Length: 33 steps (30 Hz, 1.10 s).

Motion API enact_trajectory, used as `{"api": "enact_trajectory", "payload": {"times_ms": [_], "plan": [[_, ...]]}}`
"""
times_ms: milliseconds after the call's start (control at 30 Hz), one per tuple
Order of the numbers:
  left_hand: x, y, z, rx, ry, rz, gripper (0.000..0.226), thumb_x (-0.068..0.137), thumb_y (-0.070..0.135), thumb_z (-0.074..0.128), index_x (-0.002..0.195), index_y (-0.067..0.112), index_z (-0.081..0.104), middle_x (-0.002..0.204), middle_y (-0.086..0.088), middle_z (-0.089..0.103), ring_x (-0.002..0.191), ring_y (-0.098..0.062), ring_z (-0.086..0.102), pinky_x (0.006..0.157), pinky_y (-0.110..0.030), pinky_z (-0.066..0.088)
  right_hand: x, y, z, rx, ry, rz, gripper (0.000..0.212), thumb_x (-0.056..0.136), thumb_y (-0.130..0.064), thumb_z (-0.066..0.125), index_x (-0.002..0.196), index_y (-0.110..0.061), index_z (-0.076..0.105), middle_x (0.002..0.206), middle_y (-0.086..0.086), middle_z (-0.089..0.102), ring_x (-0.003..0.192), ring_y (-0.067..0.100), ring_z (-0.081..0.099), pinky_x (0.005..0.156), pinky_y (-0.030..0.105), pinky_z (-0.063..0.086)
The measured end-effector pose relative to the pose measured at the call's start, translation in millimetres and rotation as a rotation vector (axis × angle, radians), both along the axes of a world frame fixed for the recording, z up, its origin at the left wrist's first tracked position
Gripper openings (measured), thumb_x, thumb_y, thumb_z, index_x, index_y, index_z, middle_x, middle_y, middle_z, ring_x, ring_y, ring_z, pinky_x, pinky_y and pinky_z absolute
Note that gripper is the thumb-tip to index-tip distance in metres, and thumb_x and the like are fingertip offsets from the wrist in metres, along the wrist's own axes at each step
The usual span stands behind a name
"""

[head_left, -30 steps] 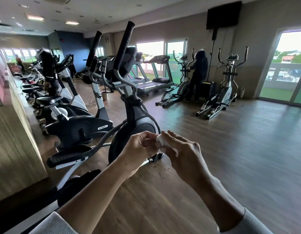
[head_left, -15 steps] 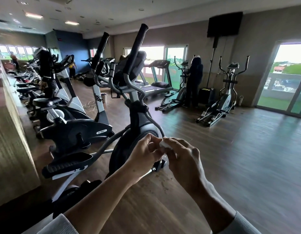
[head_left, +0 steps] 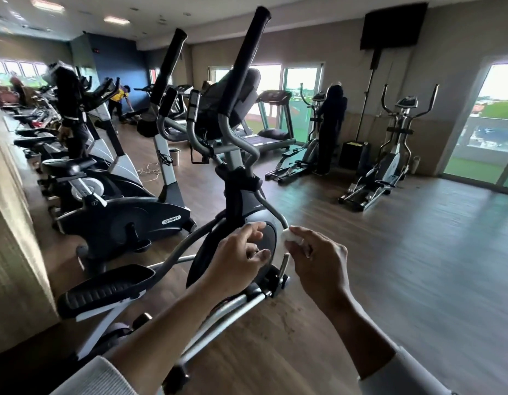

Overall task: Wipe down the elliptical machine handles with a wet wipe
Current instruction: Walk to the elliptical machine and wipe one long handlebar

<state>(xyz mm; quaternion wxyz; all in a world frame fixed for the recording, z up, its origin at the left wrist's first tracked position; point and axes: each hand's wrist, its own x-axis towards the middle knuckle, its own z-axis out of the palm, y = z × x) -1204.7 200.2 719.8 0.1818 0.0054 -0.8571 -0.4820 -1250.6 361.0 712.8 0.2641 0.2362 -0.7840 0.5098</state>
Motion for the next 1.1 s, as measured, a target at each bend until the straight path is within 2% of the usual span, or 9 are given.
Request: {"api": "enact_trajectory", "payload": {"times_ms": [67, 167, 333, 433, 600, 667, 767, 900, 1100], "plan": [[-31.5, -15.8, 1.0, -0.168, 0.023, 0.065, 0.052, 0.087, 0.024, 0.069, 0.134, 0.033, 0.050, 0.125, 0.010, 0.056, 0.108, -0.008, 0.059, 0.092, -0.023, 0.044, -35.9, -14.0, 5.5, -0.006, 0.028, 0.011, 0.039, 0.076, -0.006, 0.077, 0.102, -0.033, 0.066, 0.088, -0.008, 0.074, 0.075, -0.011, 0.060, 0.072, 0.000, 0.041], [-89.9, -39.8, 8.3, -0.301, 0.062, 0.123, 0.056, 0.086, 0.030, 0.069, 0.137, 0.034, 0.047, 0.131, 0.009, 0.052, 0.118, -0.010, 0.052, 0.101, -0.026, 0.039, -97.7, -35.8, 17.7, 0.019, 0.064, 0.013, 0.045, 0.076, -0.005, 0.075, 0.107, -0.033, 0.056, 0.110, -0.027, 0.056, 0.083, 0.003, 0.061, 0.071, 0.001, 0.037], [-187.4, -82.1, 54.4, -0.460, 0.159, 0.224, 0.055, 0.088, 0.030, 0.066, 0.139, 0.029, 0.045, 0.132, 0.007, 0.049, 0.125, -0.008, 0.043, 0.100, -0.013, 0.024, -205.9, -69.9, 48.5, 0.031, 0.046, 0.055, 0.023, 0.079, -0.011, 0.074, 0.095, -0.027, 0.074, 0.088, -0.010, 0.073, 0.072, -0.013, 0.057, 0.065, -0.005, 0.034], [-238.1, -107.4, 94.2, -0.544, 0.257, 0.223, 0.054, 0.088, 0.030, 0.067, 0.138, 0.023, 0.047, 0.133, 0.004, 0.050, 0.124, -0.009, 0.043, 0.101, -0.012, 0.025, -257.5, -89.0, 79.1, 0.022, 0.094, 0.049, 0.020, 0.080, -0.015, 0.075, 0.095, -0.029, 0.076, 0.083, -0.004, 0.075, 0.077, -0.007, 0.054, 0.067, -0.002, 0.034], [-316.7, -141.3, 159.8, -0.683, 0.456, 0.221, 0.082, 0.082, 0.075, 0.036, 0.132, 0.013, 0.054, 0.118, 0.001, 0.056, 0.109, 0.002, 0.044, 0.094, 0.002, 0.023, -338.0, -121.7, 132.4, 0.028, 0.156, 0.074, 0.017, 0.084, -0.022, 0.067, 0.077, -0.037, 0.065, 0.062, -0.020, 0.060, 0.058, -0.002, 0.055, 0.058, 0.010, 0.040], [-344.1, -149.6, 185.7, -0.745, 0.486, 0.231, 0.076, 0.084, 0.070, 0.040, 0.133, 0.013, 0.054, 0.127, -0.003, 0.056, 0.113, 0.004, 0.042, 0.096, 0.002, 0.022, -368.4, -134.8, 153.7, -0.049, 0.182, 0.109, 0.018, 0.085, -0.018, 0.070, 0.088, -0.035, 0.070, 0.059, -0.029, 0.059, 0.057, -0.012, 0.056, 0.057, 0.004, 0.039], [-377.8, -156.4, 221.6, -0.810, 0.553, 0.260, 0.060, 0.088, 0.053, 0.053, 0.133, 0.013, 0.054, 0.130, -0.006, 0.056, 0.120, -0.010, 0.048, 0.103, -0.021, 0.035, -412.8, -154.7, 186.0, -0.117, 0.218, 0.151, 0.023, 0.086, -0.017, 0.071, 0.107, -0.028, 0.072, 0.073, -0.019, 0.068, 0.059, -0.019, 0.054, 0.057, -0.004, 0.033], [-417.1, -164.7, 276.7, -0.886, 0.585, 0.328, 0.055, 0.085, 0.033, 0.066, 0.136, 0.019, 0.052, 0.135, -0.002, 0.053, 0.126, -0.013, 0.047, 0.106, -0.023, 0.033, -471.4, -178.6, 229.5, -0.220, 0.262, 0.126, 0.029, 0.086, -0.027, 0.071, 0.113, -0.034, 0.069, 0.085, -0.008, 0.071, 0.066, 0.007, 0.058, 0.061, 0.016, 0.039], [-466.1, -167.8, 342.4, -1.081, 0.623, 0.417, 0.061, 0.085, 0.034, 0.068, 0.141, 0.024, 0.046, 0.139, 0.005, 0.050, 0.128, -0.012, 0.046, 0.108, -0.032, 0.039, -537.3, -190.2, 281.6, -0.347, 0.318, 0.197, 0.027, 0.087, -0.034, 0.069, 0.114, -0.037, 0.068, 0.088, -0.010, 0.073, 0.072, 0.012, 0.066, 0.069, 0.026, 0.047]]}}
